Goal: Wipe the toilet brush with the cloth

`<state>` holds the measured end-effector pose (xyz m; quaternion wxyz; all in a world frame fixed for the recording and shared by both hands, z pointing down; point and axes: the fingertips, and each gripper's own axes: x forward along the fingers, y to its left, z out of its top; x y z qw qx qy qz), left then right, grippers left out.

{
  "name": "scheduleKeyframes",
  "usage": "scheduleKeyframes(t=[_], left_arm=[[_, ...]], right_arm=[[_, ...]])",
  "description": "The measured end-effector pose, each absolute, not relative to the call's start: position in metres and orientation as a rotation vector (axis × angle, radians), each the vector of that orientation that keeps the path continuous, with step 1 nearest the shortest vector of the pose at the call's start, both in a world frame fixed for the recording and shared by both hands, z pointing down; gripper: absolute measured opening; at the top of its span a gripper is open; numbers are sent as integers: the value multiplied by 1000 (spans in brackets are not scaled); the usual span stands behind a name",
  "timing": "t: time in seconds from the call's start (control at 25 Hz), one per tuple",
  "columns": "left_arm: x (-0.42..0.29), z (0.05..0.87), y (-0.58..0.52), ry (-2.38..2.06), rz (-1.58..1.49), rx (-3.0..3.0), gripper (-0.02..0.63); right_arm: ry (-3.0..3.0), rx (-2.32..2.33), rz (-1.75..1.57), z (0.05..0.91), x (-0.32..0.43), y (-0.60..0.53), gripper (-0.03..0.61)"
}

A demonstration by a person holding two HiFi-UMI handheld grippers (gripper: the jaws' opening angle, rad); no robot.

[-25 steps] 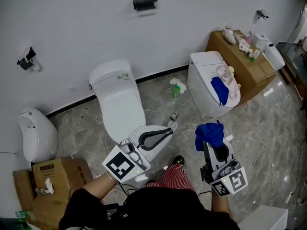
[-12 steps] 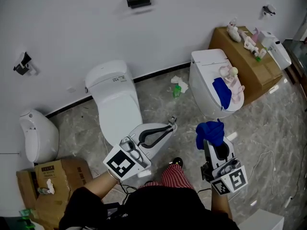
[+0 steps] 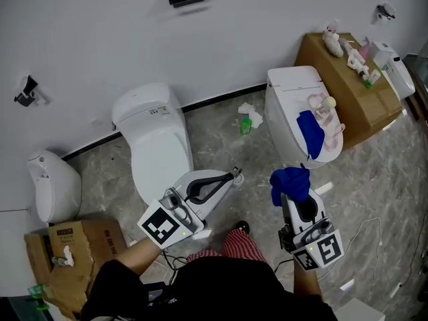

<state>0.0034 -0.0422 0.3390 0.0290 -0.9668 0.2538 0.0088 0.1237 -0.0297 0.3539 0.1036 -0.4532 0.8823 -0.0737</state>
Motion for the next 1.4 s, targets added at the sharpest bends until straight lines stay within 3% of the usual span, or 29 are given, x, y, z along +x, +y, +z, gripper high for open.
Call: scheduleKeyframes(t=[1.0,1.4], left_arm=[[27,441,-129,768,-306,-3076,8],[12,485,-157,819,-367,-3132,41]], right_arm=[[2559,-1516,-375,434,155,-116,78],[2507,-1584,-433,468,147,-137,78]])
